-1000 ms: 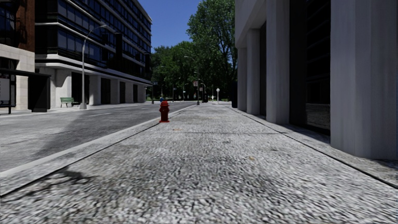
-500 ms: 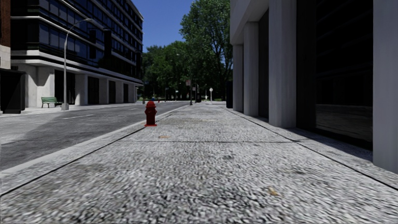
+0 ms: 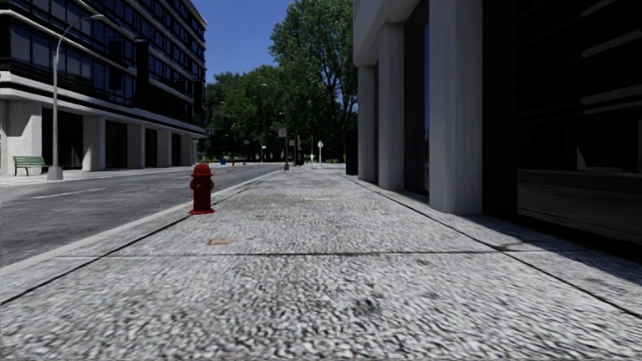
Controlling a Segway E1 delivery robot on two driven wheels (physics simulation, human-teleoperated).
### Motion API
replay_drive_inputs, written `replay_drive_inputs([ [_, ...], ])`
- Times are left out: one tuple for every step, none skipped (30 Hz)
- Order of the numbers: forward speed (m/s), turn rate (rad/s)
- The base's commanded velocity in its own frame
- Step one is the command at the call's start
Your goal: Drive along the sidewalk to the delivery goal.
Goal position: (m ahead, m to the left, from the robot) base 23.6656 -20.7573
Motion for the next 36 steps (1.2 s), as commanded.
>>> replay_drive_inputs([
  [2.0, 0.0],
  [2.0, 0.0],
  [2.0, 0.0],
  [2.0, 0.0],
  [2.0, 0.0],
  [2.0, 0.0],
  [2.0, 0.0],
  [2.0, 0.0],
  [2.0, 0.0],
  [2.0, 0.0],
  [2.0, 0.0],
  [2.0, 0.0],
  [2.0, 0.0],
  [2.0, 0.0],
  [2.0, 0.0],
  [2.0, 0.0],
  [2.0, 0.0],
  [2.0, 0.0],
  [2.0, 0.0],
  [2.0, 0.0],
  [2.0, 0.0],
  [2.0, 0.0],
  [2.0, 0.0],
  [2.0, 0.0],
  [2.0, 0.0],
  [2.0, 0.0],
  [2.0, 0.0],
  [2.0, 0.0],
  [2.0, 0.0],
  [2.0, 0.0],
  [2.0, 0.0],
  [2.0, 0.0],
  [2.0, 0.0],
  [2.0, 0.0],
  [2.0, 0.0],
  [2.0, 0.0],
])
